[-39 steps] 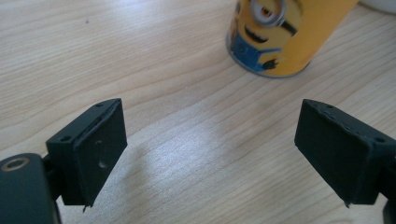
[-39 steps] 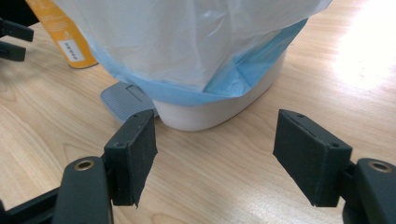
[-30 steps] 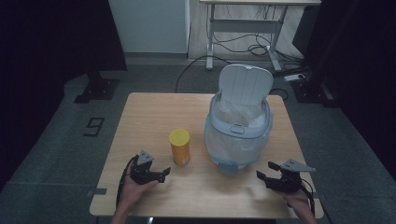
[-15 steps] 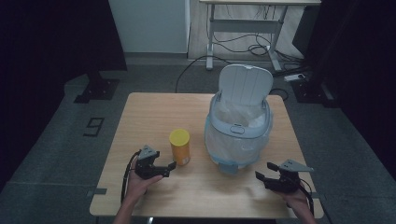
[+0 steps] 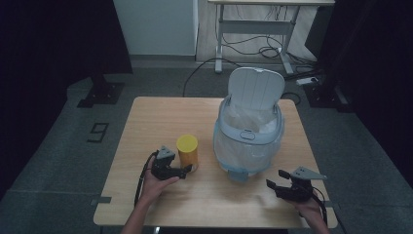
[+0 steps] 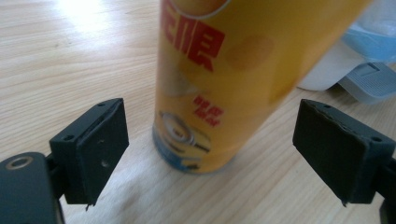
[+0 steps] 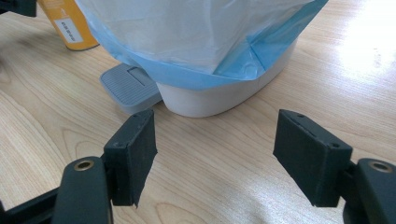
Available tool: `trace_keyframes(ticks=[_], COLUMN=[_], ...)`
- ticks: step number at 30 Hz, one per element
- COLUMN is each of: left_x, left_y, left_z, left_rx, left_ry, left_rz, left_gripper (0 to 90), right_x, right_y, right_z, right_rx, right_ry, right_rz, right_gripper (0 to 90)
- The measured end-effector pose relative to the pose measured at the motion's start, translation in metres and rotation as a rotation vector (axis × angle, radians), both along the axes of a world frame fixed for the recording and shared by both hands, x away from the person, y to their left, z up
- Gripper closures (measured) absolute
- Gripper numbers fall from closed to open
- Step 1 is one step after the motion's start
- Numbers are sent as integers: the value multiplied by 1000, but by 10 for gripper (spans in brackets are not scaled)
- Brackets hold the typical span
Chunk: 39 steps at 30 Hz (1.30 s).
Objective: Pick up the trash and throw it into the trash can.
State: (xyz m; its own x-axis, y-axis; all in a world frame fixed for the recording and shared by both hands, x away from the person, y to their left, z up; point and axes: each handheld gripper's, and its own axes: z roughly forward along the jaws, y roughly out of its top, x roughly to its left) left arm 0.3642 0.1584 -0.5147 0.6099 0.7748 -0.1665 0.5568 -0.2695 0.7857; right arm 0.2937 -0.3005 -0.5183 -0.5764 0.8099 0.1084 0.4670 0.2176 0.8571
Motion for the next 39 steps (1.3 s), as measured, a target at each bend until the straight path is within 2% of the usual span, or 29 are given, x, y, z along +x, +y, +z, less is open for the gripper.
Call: trace_keyframes(ticks=[3, 8, 14, 21, 23, 30, 39], left_x=[5, 10, 12, 12, 10, 7, 3], left_y=[-8, -14, -16, -19, -20, -19, -19], left_z=[-3, -7, -11, -11, -9, -8, -6], left_rx=[13, 10, -20, 4, 19, 19, 39], left_ry=[0, -9, -20, -43, -61, -80, -106], left_rz=[-2, 13, 24, 25, 26, 28, 14], left_gripper=[102, 130, 202, 218, 228, 242, 245], right_x=[1, 1, 1, 1, 1, 1, 1], right_y=[-1, -2, -3, -2, -1, -1, -3], right_z=[0, 0, 0, -1, -1, -1, -1], right_rx=[7, 5, 3, -7, -12, -19, -21], right_ry=[1, -3, -2, -1, -1, -1, -3], right_rz=[-6, -7, -11, -8, -7, -5, -9], right_gripper=[291, 291, 291, 292, 292, 292, 292])
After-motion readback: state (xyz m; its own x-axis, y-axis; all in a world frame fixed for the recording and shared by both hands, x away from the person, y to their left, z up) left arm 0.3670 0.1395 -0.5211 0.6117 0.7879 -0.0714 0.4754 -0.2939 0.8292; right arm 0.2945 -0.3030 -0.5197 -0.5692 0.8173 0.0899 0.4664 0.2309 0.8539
